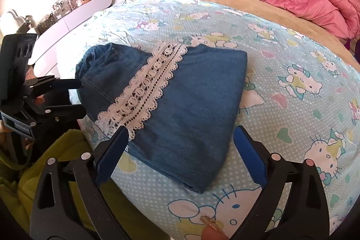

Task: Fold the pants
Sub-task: 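Move the right gripper to the elastic waistband and grasp it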

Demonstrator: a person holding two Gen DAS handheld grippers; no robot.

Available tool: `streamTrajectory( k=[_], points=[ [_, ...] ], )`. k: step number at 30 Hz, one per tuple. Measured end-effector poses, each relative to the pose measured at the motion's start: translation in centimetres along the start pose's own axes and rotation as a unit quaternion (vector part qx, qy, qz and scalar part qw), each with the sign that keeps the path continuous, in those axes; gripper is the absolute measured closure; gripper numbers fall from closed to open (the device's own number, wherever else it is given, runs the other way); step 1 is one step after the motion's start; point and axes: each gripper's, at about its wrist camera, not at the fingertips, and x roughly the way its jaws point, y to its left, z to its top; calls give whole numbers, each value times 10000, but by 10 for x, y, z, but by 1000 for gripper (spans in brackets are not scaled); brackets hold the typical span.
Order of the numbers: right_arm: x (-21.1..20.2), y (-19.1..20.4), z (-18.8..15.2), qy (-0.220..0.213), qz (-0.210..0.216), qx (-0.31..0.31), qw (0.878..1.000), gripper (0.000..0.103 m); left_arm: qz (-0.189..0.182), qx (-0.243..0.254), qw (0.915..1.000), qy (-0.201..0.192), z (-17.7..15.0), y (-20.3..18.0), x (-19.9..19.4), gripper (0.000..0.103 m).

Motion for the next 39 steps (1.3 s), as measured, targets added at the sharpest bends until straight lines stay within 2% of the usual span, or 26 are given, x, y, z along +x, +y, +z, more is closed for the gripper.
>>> streamTrajectory(
  k=[19,27,34,39],
  points=[
    [2,52,64,-365,240,-600,9972,10,720,-470,9958,-328,-2,48,-29,5],
    [21,77,92,-357,339,-914,9946,9,765,-752,9938,-290,-5,71,-27,5],
    [47,96,110,-186,500,-1153,9919,9,765,-930,9924,-247,-8,84,-23,5],
    [68,108,122,10,645,-1320,9891,9,635,-1035,9924,-177,-9,92,-14,5]
  ],
)
